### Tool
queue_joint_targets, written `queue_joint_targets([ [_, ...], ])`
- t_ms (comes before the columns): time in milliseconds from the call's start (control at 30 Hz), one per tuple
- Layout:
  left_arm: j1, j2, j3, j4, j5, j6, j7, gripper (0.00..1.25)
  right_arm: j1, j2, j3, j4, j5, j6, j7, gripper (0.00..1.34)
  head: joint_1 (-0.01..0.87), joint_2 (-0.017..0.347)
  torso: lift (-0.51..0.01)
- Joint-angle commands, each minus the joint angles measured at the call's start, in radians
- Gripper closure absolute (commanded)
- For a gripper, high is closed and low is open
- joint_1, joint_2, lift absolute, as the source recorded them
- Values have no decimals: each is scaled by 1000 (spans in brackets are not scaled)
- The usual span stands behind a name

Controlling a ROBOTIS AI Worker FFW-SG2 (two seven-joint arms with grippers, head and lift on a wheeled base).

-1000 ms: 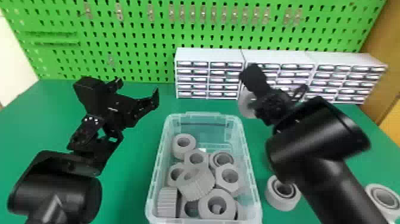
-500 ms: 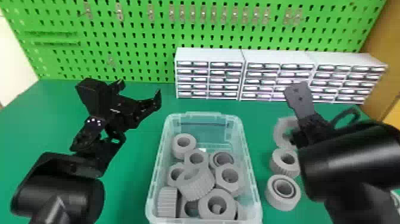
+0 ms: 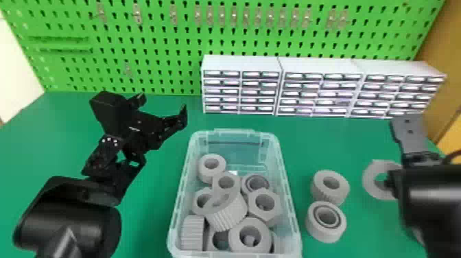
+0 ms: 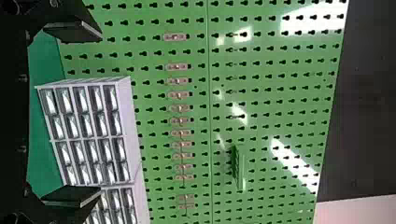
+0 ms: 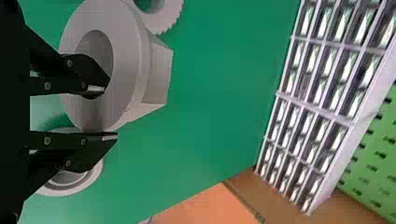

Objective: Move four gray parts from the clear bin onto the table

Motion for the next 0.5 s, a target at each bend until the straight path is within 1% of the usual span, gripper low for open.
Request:
queue_joint_targets([
  [0,-2,0,-6,0,-1,3,-2,125,19,7,-79,18,-59,2,0,1190,678,34,-50],
  [33,-2,0,-6,0,-1,3,-2,125,22,15,-89,30,-62,2,0,1190,678,34,-50],
  [100,-2,0,-5,0,-1,3,-2,127,27,19,-95,49,-73,2,0,1190,678,34,-50],
  [133,-2,0,-3,0,-1,3,-2,127,30,25,-107,64,-90,2,0,1190,678,34,-50],
  [233,-2,0,-2,0,-1,3,-5,127,34,31,-148,107,-170,2,0,1190,678,34,-50],
  [300,-2,0,-2,0,-1,5,-5,127,36,33,-164,126,-202,2,0,1190,678,34,-50],
  [467,-2,0,-6,0,-1,10,-8,127,36,33,-161,150,-200,2,0,1190,678,34,-50],
])
